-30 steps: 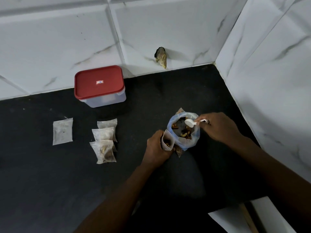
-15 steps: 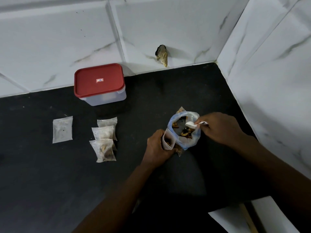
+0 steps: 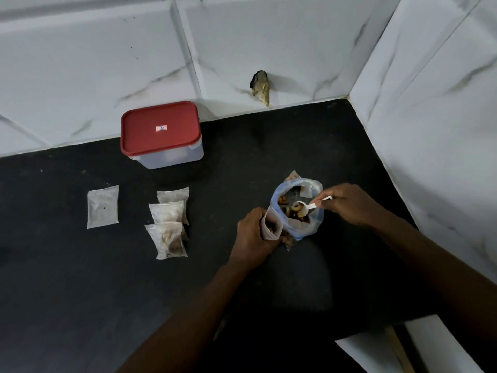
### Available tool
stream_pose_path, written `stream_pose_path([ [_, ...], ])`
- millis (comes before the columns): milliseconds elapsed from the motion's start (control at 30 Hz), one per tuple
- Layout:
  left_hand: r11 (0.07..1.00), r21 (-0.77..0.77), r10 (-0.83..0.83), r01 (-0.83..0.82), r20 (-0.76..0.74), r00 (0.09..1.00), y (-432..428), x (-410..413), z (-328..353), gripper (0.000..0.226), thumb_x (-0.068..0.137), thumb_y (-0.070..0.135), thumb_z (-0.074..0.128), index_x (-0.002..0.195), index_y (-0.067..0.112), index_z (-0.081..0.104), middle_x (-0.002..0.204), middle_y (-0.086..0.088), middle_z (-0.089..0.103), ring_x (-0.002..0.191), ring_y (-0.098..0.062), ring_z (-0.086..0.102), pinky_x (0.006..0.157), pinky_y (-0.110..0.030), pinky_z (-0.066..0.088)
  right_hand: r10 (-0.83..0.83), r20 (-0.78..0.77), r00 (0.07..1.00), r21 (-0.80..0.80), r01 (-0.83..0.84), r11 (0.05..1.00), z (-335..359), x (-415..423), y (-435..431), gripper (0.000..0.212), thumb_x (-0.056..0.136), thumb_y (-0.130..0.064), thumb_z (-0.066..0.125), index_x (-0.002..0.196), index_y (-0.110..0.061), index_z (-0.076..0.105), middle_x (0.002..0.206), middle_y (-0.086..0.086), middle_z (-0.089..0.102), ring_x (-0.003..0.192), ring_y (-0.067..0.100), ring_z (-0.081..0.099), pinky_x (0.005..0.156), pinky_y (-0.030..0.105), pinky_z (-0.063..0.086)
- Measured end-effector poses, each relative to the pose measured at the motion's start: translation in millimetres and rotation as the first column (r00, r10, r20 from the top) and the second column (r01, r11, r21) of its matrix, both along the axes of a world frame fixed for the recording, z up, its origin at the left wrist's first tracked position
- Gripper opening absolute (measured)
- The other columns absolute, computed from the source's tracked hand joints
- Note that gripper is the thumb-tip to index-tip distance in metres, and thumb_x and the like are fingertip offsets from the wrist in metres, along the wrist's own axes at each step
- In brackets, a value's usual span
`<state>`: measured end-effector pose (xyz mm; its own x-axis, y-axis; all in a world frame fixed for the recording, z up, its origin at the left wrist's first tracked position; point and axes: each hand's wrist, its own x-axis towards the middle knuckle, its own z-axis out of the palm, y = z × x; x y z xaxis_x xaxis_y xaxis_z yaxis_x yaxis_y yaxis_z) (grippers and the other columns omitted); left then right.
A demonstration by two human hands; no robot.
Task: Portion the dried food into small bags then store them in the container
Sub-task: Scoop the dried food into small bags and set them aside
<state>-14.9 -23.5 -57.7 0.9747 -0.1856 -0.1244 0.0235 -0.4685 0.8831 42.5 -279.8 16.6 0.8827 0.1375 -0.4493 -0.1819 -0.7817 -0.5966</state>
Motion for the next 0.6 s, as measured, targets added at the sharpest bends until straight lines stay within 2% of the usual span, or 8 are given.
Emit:
stream_pose_path([
  [67,1.0,0.005,-0.004,0.003,0.005,1.0,0.0,0.2,-1.1,0.046,0.073,0.036,0.092,0.108,0.024,0.063,0.106,0.01,0.068,0.096,-0.007,0.068,0.084,-0.037,0.06,0.001,-0.019,1.0,0.005,-0.001,1.0,0.2,-1.9,6.3,0.014,0.095,-0.022,0.068,0.096,-0.033,0.078,0.098,-0.015,0.073,0.096,-0.002,0.066,0.091,0.03,0.053],
  [100,1.0,0.008,-0.005,0.005,0.007,1.0,0.2,0.5,-1.0,0.046,0.074,0.036,0.091,0.108,0.023,0.063,0.106,0.009,0.068,0.096,-0.008,0.068,0.084,-0.037,0.06,-0.021,-0.026,0.999,0.032,0.021,0.999,0.8,-2.6,10.5,0.015,0.095,-0.022,0.068,0.096,-0.033,0.077,0.097,-0.014,0.073,0.092,-0.004,0.065,0.087,0.026,0.053],
  [167,1.0,0.016,-0.008,0.008,0.015,1.0,0.3,0.9,-1.2,0.044,0.075,0.037,0.09,0.107,0.023,0.064,0.105,0.009,0.069,0.096,-0.009,0.068,0.084,-0.038,0.06,-0.081,-0.053,0.995,0.092,0.086,0.992,0.3,-5.4,18.6,0.016,0.096,-0.019,0.066,0.096,-0.031,0.076,0.082,-0.015,0.069,0.07,-0.01,0.062,0.066,0.014,0.048],
  [233,1.0,0.018,-0.006,0.005,0.023,1.0,0.3,0.8,-2.6,0.042,0.076,0.035,0.089,0.106,0.022,0.064,0.105,0.009,0.069,0.096,-0.01,0.069,0.084,-0.039,0.059,-0.178,-0.162,0.971,0.165,0.205,0.965,-0.7,-9.2,22.8,0.016,0.098,-0.015,0.063,0.098,-0.022,0.077,0.059,-0.014,0.06,0.045,-0.003,0.052,0.048,0.014,0.037],
  [267,1.0,0.017,-0.004,0.004,0.025,1.0,0.2,0.5,-2.9,0.041,0.076,0.034,0.089,0.106,0.021,0.065,0.104,0.008,0.069,0.096,-0.01,0.069,0.084,-0.039,0.059,-0.22,-0.23,0.948,0.196,0.267,0.944,-0.4,-10.7,22.2,0.017,0.099,-0.014,0.061,0.099,-0.018,0.077,0.053,-0.011,0.056,0.042,0.002,0.046,0.044,0.016,0.034],
  [367,0.999,0.032,-0.013,0.012,0.031,0.999,-0.3,0.4,-2.3,0.042,0.076,0.034,0.089,0.109,0.021,0.065,0.107,0.008,0.069,0.097,-0.009,0.067,0.087,-0.039,0.058,-0.255,-0.323,0.911,0.201,0.33,0.922,5.2,-9.9,21.6,0.016,0.1,-0.018,0.059,0.098,-0.016,0.075,0.057,-0.001,0.051,0.044,0.009,0.041,0.041,0.019,0.031],
  [500,0.999,0.033,-0.017,0.017,0.016,1.0,1.4,0.3,0.8,0.045,0.075,0.034,0.091,0.11,0.02,0.067,0.108,0.009,0.069,0.098,-0.006,0.065,0.089,-0.034,0.057,-0.298,-0.334,0.894,0.248,0.388,0.888,5.1,-12.2,36.4,0.012,0.1,-0.022,0.06,0.104,-0.021,0.072,0.063,0.001,0.057,0.048,0.01,0.048,0.043,0.021,0.035],
  [600,0.999,0.021,-0.026,0.026,0.018,0.999,2.8,0.1,3.7,0.044,0.075,0.033,0.091,0.11,0.02,0.068,0.108,0.01,0.069,0.098,-0.006,0.066,0.089,-0.033,0.057,-0.322,-0.405,0.856,0.295,0.455,0.84,2.6,-16.9,37.9,0.015,0.1,-0.023,0.059,0.104,-0.016,0.071,0.066,0.0,0.055,0.049,0.009,0.048,0.045,0.022,0.035],
])
